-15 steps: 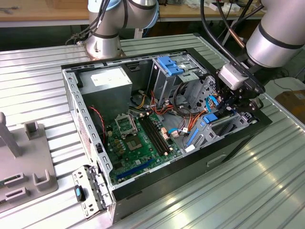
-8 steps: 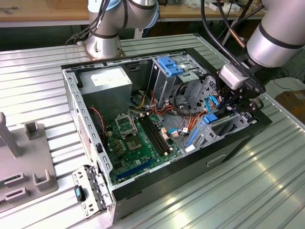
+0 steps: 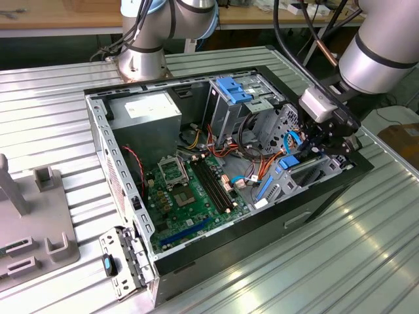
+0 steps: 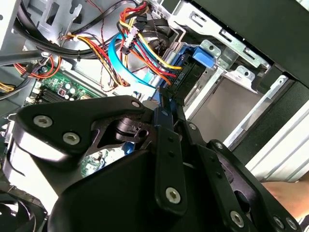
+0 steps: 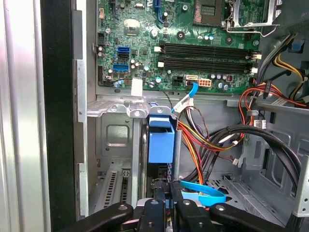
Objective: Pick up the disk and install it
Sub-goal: 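Insert the second disk wire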
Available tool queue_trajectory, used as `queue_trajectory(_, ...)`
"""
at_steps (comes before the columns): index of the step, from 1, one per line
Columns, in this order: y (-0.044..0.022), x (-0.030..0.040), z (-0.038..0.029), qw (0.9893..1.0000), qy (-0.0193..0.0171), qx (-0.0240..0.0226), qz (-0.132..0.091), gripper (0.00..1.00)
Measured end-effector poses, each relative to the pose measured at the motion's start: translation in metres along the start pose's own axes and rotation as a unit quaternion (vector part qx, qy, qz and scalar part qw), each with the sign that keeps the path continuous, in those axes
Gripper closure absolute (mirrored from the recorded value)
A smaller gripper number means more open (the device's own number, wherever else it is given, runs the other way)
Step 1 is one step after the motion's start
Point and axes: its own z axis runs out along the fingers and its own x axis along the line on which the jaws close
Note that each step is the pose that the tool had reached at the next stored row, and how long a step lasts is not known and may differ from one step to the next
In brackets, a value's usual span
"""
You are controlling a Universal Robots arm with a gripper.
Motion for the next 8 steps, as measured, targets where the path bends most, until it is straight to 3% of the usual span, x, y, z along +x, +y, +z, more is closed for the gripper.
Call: queue_trajectory(8, 0.0005, 0.0001, 0.0009, 1.0000, 0.0000, -0.0001, 0.000, 0.84)
